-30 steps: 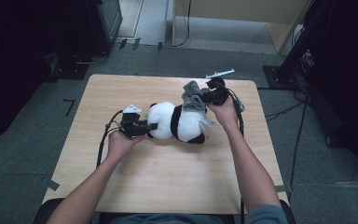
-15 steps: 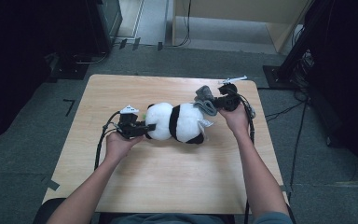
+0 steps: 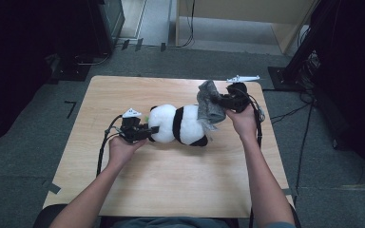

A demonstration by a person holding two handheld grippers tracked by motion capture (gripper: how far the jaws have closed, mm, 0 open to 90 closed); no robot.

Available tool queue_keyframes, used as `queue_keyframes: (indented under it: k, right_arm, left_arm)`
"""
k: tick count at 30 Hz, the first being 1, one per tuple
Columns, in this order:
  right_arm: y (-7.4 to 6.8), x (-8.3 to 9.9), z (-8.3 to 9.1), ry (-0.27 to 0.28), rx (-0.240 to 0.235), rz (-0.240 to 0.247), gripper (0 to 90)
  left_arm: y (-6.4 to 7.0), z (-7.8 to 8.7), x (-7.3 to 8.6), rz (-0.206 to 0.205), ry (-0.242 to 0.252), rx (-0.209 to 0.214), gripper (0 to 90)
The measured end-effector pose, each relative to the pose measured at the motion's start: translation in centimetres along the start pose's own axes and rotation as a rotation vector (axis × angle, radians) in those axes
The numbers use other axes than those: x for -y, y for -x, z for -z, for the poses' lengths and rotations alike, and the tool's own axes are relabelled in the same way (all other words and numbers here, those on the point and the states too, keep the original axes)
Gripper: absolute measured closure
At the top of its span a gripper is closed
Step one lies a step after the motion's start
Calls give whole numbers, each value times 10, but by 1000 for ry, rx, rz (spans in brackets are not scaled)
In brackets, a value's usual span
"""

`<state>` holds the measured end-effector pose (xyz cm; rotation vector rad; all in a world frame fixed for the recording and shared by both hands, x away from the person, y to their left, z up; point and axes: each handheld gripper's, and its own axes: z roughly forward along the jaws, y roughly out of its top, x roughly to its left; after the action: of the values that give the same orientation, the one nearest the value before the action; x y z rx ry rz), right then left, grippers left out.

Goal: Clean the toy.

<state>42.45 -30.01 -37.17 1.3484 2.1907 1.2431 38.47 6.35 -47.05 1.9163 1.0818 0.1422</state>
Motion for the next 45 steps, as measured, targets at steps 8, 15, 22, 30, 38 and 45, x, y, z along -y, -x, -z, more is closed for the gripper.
queue_keyframes:
  k: [8, 15, 22, 30, 38, 45]
  right_arm:
    - [-53, -27, 2, 27, -89, 100, 791]
    - [-92, -36, -14, 0, -190, 156, 791]
    - [-119, -35, -38, -28, -260, 200, 791]
    - [-131, -22, -76, -68, -310, 182, 790]
    - [-124, -7, -101, -133, -269, 185, 781]
    - [-116, -6, -98, -126, -221, 202, 775]
  left_arm:
    - [3, 1, 2, 14, 19, -8, 622]
    - [7, 4, 5, 20, 30, -18, 621]
    - [11, 5, 9, 22, 46, -32, 620]
    - [11, 6, 11, 20, 43, -34, 618]
    - [9, 5, 11, 27, 35, -31, 617]
    - [8, 4, 11, 26, 34, -33, 618]
